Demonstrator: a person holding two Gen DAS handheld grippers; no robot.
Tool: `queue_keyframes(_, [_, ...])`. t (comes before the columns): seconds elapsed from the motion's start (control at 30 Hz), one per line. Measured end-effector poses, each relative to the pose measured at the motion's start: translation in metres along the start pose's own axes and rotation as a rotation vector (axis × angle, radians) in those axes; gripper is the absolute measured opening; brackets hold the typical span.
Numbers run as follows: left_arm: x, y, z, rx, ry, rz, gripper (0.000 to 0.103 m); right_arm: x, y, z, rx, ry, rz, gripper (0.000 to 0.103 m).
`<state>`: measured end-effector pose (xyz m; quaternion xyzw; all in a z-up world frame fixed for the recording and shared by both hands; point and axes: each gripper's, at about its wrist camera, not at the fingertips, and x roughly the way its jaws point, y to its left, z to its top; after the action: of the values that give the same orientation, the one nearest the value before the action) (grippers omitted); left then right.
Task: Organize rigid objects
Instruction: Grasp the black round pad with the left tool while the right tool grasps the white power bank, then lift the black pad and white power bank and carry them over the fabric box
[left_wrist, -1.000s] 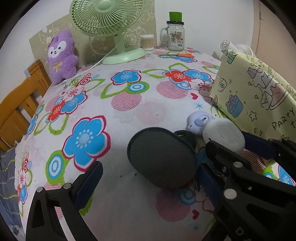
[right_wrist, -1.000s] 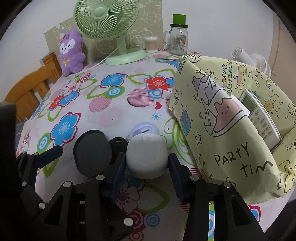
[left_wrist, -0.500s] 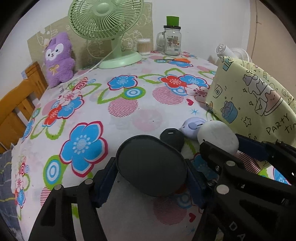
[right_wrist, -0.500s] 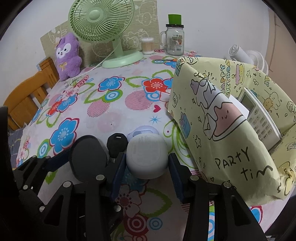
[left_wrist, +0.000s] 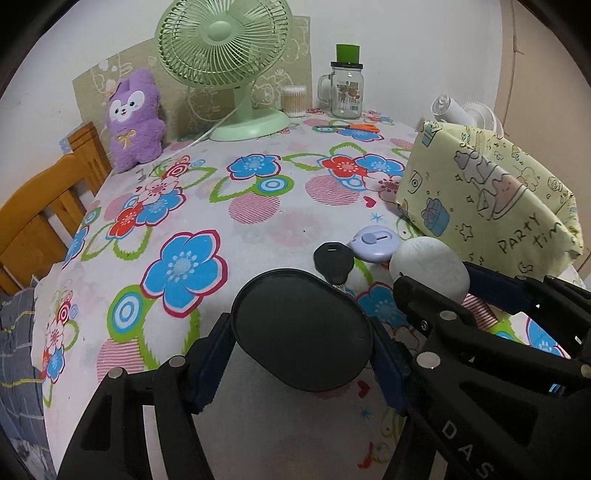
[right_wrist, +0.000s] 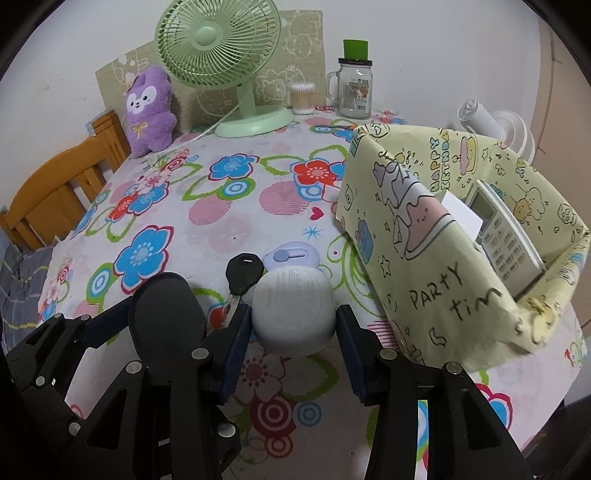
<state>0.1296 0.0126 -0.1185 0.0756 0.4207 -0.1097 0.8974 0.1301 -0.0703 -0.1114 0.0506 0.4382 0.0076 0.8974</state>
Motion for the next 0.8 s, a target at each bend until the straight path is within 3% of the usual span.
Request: queue_keyframes(0.8, [-0.052, -0.024, -0.010, -0.035, -0.042, 0.024, 0.072, -0.053, -0.013, -0.008, -0.041, -0.038, 0.011, 0.050])
